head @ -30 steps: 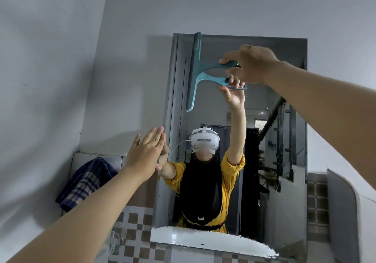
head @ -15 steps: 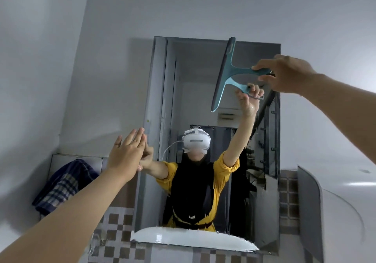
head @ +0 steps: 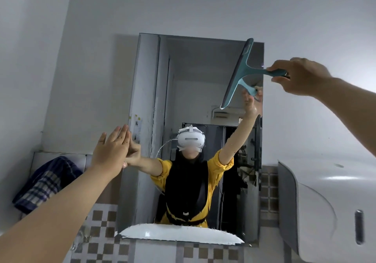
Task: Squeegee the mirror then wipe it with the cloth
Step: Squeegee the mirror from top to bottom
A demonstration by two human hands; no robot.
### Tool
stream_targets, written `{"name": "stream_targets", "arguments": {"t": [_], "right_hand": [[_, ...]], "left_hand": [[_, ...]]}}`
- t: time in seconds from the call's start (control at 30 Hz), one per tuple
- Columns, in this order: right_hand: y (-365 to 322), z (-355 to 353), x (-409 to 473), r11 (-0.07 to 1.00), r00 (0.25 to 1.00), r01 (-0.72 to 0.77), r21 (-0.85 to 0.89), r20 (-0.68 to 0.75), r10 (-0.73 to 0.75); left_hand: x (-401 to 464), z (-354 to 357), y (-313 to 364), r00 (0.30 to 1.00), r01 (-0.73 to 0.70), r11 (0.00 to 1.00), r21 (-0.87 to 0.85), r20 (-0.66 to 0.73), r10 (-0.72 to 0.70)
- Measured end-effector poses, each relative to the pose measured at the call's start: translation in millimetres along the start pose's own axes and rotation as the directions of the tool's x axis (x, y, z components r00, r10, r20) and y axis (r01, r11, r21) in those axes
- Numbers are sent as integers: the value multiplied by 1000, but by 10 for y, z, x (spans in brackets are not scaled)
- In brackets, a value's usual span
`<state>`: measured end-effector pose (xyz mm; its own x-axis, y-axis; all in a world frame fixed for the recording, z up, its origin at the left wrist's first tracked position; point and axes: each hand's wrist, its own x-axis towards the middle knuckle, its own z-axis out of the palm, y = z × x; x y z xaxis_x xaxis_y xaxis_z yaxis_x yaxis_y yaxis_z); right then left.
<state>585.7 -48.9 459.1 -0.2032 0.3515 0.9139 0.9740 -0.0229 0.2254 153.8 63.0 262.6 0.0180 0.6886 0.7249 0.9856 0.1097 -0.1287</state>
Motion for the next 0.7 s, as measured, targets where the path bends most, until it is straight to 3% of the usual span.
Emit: {"name": "stream_targets", "arguments": {"t": [0.07, 0.17, 0.33, 0.57, 0.7], "right_hand": [[92, -22, -60, 999, 999, -32, -3, 16, 32], [186, -36, -146, 998, 998, -63, 5, 30, 62], [84, 39, -302, 997, 997, -71, 29, 3, 71], [-480, 264, -520, 958, 970, -240, 160, -5, 244], [-865, 326, -571, 895, 924, -373, 245, 11, 382]], "left_hand": [[-13, 15, -7, 1000, -13, 1000, 21, -21, 14], [-19, 63, -19, 991, -46, 985, -167, -130, 24], [39, 80, 14, 1000, 17, 999, 31, -11, -17], [-50, 9, 26, 1000, -7, 999, 40, -18, 7], [-86, -24, -4, 997, -51, 997, -58, -54, 47]]}}
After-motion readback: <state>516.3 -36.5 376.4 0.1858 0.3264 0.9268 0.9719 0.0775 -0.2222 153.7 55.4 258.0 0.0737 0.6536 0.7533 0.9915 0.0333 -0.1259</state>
